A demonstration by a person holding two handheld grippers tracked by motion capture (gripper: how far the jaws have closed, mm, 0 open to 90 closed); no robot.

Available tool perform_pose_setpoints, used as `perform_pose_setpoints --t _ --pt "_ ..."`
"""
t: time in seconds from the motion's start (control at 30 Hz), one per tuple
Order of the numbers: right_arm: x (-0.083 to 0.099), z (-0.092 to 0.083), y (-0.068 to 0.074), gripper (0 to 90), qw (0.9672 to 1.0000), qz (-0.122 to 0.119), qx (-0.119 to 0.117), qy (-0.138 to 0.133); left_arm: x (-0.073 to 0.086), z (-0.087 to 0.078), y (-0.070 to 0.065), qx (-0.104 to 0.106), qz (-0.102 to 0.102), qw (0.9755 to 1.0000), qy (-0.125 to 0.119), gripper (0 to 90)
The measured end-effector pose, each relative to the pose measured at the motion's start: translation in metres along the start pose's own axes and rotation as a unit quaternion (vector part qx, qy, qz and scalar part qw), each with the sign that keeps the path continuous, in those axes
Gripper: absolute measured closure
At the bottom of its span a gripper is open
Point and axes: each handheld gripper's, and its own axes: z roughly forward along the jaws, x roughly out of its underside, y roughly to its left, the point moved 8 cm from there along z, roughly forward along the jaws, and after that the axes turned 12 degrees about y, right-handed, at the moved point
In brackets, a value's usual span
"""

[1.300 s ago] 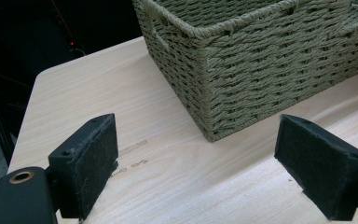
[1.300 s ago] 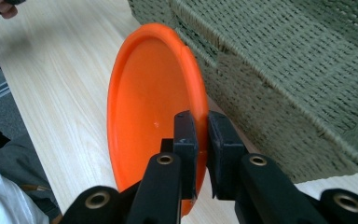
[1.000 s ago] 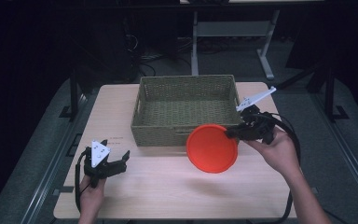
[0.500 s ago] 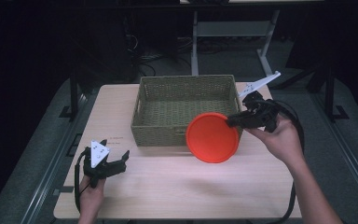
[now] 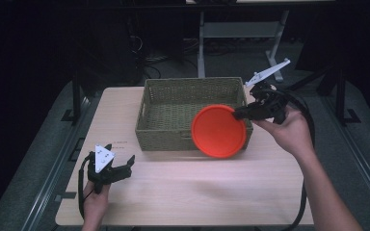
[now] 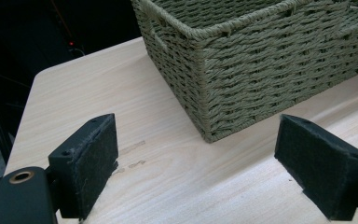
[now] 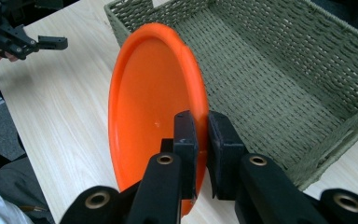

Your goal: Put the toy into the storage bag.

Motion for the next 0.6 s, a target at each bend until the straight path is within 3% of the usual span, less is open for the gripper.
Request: perform_pose_setpoints --t 0.23,0.6 --pt "-0.009 -0.004 -0.007 82.5 1.0000 0.002 0.004 0.002 0.000 0.001 0.002 -0.001 -0.008 1.0000 0.001 12.8" --pt "-0.028 -0.011 -0.034 82.5 0.9997 0.024 0.010 -0.001 0.000 -0.001 0.003 -0.004 -0.010 0.9999 -0.003 12.8"
